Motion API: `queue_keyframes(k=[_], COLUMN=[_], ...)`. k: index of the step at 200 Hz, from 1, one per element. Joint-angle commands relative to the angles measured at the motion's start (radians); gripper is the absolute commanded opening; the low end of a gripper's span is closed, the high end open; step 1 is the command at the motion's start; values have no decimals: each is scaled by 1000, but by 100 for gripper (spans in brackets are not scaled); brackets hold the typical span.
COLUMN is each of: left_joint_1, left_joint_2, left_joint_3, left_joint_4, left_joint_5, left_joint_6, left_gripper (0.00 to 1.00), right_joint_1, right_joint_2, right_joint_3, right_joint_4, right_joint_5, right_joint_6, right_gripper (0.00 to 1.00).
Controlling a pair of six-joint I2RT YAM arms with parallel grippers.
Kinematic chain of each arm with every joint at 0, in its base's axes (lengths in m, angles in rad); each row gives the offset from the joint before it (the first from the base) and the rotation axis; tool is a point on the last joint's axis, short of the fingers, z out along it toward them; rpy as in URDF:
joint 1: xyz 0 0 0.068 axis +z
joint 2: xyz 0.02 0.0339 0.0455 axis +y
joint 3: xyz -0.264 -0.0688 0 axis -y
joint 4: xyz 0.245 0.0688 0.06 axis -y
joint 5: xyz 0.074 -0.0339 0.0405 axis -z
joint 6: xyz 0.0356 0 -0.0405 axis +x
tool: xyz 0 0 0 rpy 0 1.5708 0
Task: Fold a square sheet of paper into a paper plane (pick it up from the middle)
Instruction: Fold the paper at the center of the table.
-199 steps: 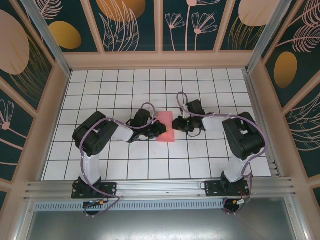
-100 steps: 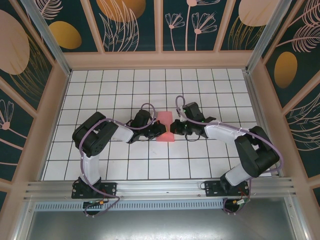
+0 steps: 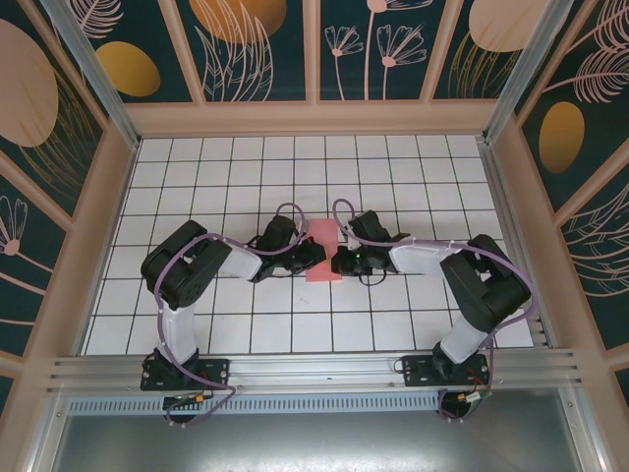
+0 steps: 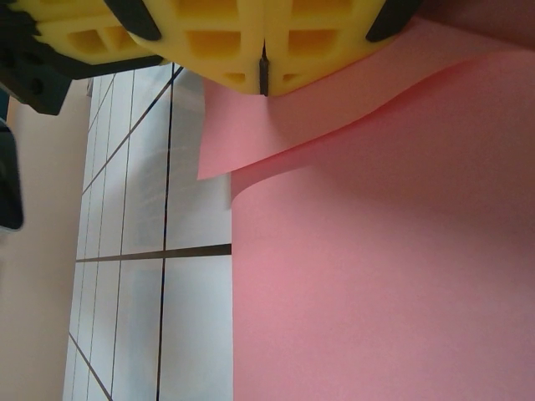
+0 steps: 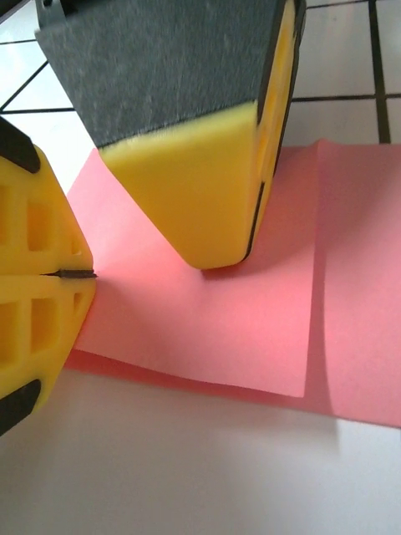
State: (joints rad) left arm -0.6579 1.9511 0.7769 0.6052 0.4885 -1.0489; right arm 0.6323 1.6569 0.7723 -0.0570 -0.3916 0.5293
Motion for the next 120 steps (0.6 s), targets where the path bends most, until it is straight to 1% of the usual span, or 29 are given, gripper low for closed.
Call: queue_keyframes(k=[1, 54, 92, 120], left_joint_1=[6, 6, 6, 7], left_joint_2=[14, 5, 6, 17], left_joint_3=[-36, -47, -46, -40], left_joint_4=[-118, -121, -126, -126], left_joint_5=[-58, -72, -81, -76], left_joint_6=[7, 2, 3, 3], left_gripper=[0, 0, 0, 0], right_joint_1=[10, 10, 14, 38], right_joint_2=[24, 36, 6, -14], right_joint_3=[26, 28, 48, 72], right_joint_4=[-4, -34, -78, -95], right_joint_5=[-11, 17, 36, 43], right_joint_6=[-15, -35, -57, -61], right_gripper=[0, 0, 0, 0])
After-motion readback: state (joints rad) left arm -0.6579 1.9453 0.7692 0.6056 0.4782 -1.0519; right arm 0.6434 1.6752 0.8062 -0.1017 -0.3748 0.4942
